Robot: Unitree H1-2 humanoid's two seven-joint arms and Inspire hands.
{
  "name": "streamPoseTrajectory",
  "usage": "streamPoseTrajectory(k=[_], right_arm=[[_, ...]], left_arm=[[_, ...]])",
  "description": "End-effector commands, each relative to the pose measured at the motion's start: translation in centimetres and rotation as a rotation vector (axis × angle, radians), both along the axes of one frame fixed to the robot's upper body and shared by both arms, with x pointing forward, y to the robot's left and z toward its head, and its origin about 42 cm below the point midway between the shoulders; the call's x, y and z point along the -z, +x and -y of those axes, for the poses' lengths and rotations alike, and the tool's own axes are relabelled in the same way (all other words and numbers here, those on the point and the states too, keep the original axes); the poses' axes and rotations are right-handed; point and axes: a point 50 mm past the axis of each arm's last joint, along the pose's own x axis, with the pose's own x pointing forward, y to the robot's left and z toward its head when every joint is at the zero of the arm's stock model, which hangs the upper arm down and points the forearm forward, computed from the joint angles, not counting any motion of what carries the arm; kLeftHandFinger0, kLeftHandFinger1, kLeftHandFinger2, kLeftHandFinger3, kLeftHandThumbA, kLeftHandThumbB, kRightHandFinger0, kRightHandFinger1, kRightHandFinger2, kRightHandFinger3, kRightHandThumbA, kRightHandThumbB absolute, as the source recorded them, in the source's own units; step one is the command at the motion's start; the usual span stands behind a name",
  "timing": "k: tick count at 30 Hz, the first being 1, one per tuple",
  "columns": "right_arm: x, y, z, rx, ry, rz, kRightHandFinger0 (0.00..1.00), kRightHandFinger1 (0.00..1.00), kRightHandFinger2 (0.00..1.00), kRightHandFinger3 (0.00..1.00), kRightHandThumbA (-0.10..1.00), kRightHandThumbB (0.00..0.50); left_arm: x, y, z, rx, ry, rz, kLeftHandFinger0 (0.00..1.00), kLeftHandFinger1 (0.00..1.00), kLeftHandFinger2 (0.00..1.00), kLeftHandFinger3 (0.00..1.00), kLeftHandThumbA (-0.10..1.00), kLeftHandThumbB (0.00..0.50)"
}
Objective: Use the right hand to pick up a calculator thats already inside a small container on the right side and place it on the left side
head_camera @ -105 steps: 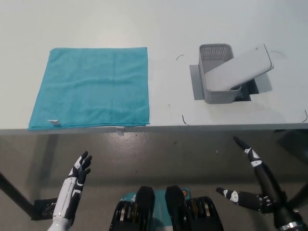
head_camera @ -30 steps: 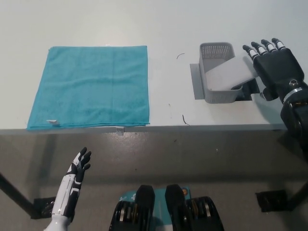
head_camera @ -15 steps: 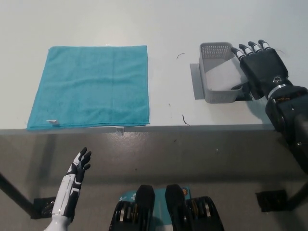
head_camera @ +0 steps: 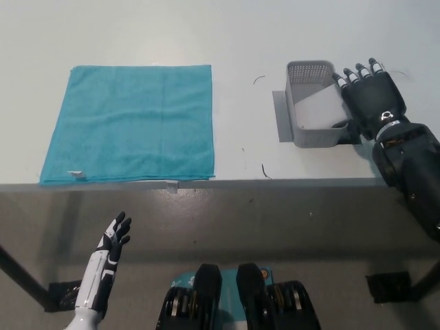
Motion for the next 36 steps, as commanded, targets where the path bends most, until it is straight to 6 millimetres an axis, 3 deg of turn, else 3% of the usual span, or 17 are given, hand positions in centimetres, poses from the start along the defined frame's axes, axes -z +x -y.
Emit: streamPoseTrajectory(k=[1,2,4,5,8,9,11,16,19,21,25,27,30,31,32,34,36], right_arm=[[-4.8,2.6,0.9,-0.195,0.011,0.484,0.00,0.00,0.04,0.29,0.00,0.368],[-4.7,2.6,1.2,-0.205,0.002,0.487,0.00,0.00,0.05,0.21,0.02,0.345],[-5.1,2.6,1.1,-0.217,0.033,0.473,0.00,0.09,0.26,0.12,-0.02,0.317],[-5.1,2.5,1.1,-0.226,0.046,0.478,0.00,0.10,0.27,0.15,-0.02,0.319],[-4.9,2.4,1.0,-0.251,0.066,0.515,0.00,0.10,0.30,0.13,-0.08,0.312],[-4.9,2.4,0.9,-0.249,0.081,0.503,0.00,0.09,0.31,0.19,-0.09,0.305],[-4.9,2.3,0.9,-0.254,0.112,0.497,0.00,0.08,0.32,0.23,-0.10,0.295],[-5.4,2.2,1.0,-0.275,0.158,0.524,0.00,0.08,0.33,0.15,-0.10,0.311],[-5.7,2.2,0.9,-0.286,0.159,0.561,0.00,0.08,0.35,0.09,-0.10,0.348],[-6.5,2.4,1.1,-0.285,0.144,0.596,0.00,0.11,0.45,0.07,-0.10,0.372],[-9.4,2.5,0.7,-0.295,0.159,0.656,0.00,0.13,0.54,0.09,-0.10,0.295],[-10.9,2.4,0.5,-0.299,0.161,0.686,0.00,0.11,0.52,0.11,-0.10,0.273],[-13.3,2.0,0.2,-0.317,0.190,0.731,0.00,0.24,0.68,0.16,-0.10,0.196],[-14.7,1.7,0.0,-0.321,0.213,0.763,0.00,0.32,0.75,0.22,-0.10,0.220],[-15.4,1.6,-0.1,-0.323,0.217,0.782,0.00,0.34,0.76,0.25,-0.10,0.227],[-17.2,1.1,-0.5,-0.337,0.233,0.805,0.00,0.31,0.71,0.37,-0.10,0.225],[-19.5,0.5,-1.1,-0.372,0.259,0.836,0.00,0.30,0.70,0.47,-0.10,0.192]], left_arm=[[-1.3,0.5,-0.4,-0.006,0.007,0.085,1.00,1.00,1.00,1.00,1.00,0.000],[-1.3,0.4,-0.4,-0.009,0.002,0.085,1.00,1.00,1.00,1.00,1.00,0.000],[-1.4,0.6,-0.5,-0.006,0.001,0.088,1.00,1.00,1.00,1.00,1.00,0.000],[-1.4,0.6,-0.5,-0.004,0.005,0.088,1.00,1.00,1.00,1.00,1.00,0.000],[-1.4,0.6,-0.4,-0.003,0.021,0.089,1.00,1.00,1.00,1.00,1.00,0.000],[-1.4,0.6,-0.4,-0.002,0.021,0.088,1.00,1.00,1.00,1.00,1.00,0.000],[-1.4,0.6,-0.3,-0.005,0.020,0.087,1.00,1.00,1.00,1.00,1.00,0.000],[-1.4,0.8,-0.4,-0.004,0.013,0.089,1.00,1.00,1.00,1.00,1.00,0.000],[-1.4,0.8,-0.4,-0.004,0.013,0.089,1.00,1.00,1.00,1.00,1.00,0.000],[-1.7,1.1,-0.3,-0.001,0.003,0.096,1.00,1.00,1.00,1.00,1.00,0.000],[-2.2,1.8,-0.4,-0.004,0.015,0.114,1.00,1.00,1.00,1.00,1.00,0.000],[-2.2,1.9,-0.4,-0.003,0.004,0.115,1.00,1.00,1.00,1.00,1.00,0.000],[-2.4,2.1,-0.5,-0.007,0.023,0.121,1.00,1.00,1.00,1.00,1.00,0.000],[-2.5,2.2,-0.5,-0.005,0.017,0.122,1.00,1.00,1.00,1.00,1.00,0.000],[-2.5,2.2,-0.5,-0.004,0.015,0.122,1.00,1.00,1.00,1.00,1.00,0.000],[-2.5,2.3,-0.4,-0.006,0.017,0.123,1.00,1.00,1.00,1.00,1.00,0.000],[-2.5,2.3,-0.3,-0.002,0.019,0.124,1.00,1.00,1.00,1.00,1.00,0.000]])
